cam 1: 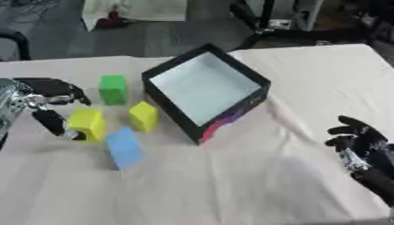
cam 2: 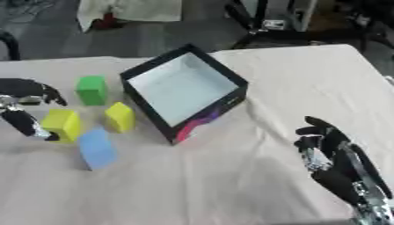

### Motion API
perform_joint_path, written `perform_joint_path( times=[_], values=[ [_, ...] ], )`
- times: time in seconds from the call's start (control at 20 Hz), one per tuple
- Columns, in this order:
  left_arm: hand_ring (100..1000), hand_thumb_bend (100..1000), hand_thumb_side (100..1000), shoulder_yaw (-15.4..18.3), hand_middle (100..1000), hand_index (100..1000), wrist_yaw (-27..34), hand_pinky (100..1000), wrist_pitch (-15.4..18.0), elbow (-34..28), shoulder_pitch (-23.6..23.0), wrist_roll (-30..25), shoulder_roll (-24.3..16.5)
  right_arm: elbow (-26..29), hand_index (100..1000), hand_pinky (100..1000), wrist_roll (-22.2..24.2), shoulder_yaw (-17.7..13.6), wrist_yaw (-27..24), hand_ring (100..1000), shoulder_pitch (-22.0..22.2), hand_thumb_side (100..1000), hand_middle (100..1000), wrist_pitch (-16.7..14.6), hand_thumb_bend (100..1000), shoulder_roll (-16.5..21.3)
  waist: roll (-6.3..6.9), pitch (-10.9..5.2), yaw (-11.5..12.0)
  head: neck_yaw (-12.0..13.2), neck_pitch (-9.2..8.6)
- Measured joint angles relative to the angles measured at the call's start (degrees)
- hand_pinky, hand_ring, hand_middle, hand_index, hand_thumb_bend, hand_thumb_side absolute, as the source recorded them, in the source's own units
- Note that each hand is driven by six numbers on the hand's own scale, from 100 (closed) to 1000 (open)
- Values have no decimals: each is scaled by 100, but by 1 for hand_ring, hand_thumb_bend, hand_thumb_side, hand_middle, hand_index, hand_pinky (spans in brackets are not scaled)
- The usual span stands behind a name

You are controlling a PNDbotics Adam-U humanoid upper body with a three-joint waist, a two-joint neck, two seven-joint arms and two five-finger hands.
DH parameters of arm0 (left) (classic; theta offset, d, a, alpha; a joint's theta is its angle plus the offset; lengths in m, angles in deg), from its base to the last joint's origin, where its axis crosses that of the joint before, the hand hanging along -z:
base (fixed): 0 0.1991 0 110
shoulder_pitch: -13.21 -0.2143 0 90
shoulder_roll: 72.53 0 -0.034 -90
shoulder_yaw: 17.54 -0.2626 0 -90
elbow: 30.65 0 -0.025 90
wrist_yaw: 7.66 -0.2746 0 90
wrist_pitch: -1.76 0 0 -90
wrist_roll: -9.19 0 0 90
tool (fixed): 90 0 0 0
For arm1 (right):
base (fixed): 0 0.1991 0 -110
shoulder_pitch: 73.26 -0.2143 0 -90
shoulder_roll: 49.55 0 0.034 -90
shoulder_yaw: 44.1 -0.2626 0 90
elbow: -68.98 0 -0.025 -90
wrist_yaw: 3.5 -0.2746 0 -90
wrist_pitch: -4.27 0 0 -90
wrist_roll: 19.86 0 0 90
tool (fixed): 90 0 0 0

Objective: Pick up objects on the table and place them in the box.

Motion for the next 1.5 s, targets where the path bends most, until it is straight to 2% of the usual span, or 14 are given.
perform_joint_path(
  times=[0.15,0.2,0.25,0.3,0.35,0.4,0.5,0.75,0.9,1.05,1.2,1.5],
  values=[
    [754,506,558,41,774,879,-219,821,24,207,0,299,94,-9,889,827,0,0,0,657,-8,436,691,0,100,-1,-1,0,-1,-3,0],
    [725,463,495,58,725,853,-273,809,27,271,0,395,122,-13,889,827,0,0,0,657,-17,436,691,0,100,-2,-2,0,-1,-7,0],
    [718,455,484,84,714,848,-308,807,26,331,-1,487,151,-15,889,827,0,0,0,657,-19,436,691,0,100,-3,-2,0,-2,-15,0],
    [674,412,412,106,632,796,-331,793,24,386,-1,573,171,-19,889,827,0,0,0,657,-20,436,691,0,100,-3,-2,0,-2,-20,0],
    [659,396,388,135,603,773,-334,788,19,428,-2,660,192,-25,889,827,0,0,0,657,-21,436,691,0,100,-4,-2,0,-3,-24,0],
    [623,363,342,168,535,717,-329,777,6,450,-2,750,213,-26,889,827,0,0,0,657,-21,436,691,0,100,-5,-2,0,-3,-26,0],
    [605,345,314,225,491,674,-295,773,-42,450,-9,922,217,-27,889,827,0,0,0,657,-22,436,692,0,100,-6,-2,0,-7,-36,0],
    [601,336,274,294,479,663,-79,779,-137,99,115,1095,128,-28,889,827,0,-1,0,657,-19,435,692,0,100,-7,-2,0,-4,-46,0],
    [600,306,255,297,486,673,156,779,-153,-288,460,1036,-6,-29,889,827,0,-1,0,657,-10,434,692,0,100,-7,-2,0,5,-45,0],
    [600,294,261,288,488,676,410,776,-176,-508,864,877,31,-31,889,827,10,4,0,657,8,434,692,3,100,-7,-2,0,-16,-22,0],
    [601,281,268,205,493,682,556,774,-204,-412,1302,716,332,-31,889,827,38,17,0,657,7,434,692,-2,100,-7,-3,0,-104,25,0],
    [605,266,284,79,502,689,474,771,-216,323,1961,691,1155,-31,889,826,114,94,-20,657,-68,433,692,-20,100,-9,-11,7,-310,183,0]
  ],
)
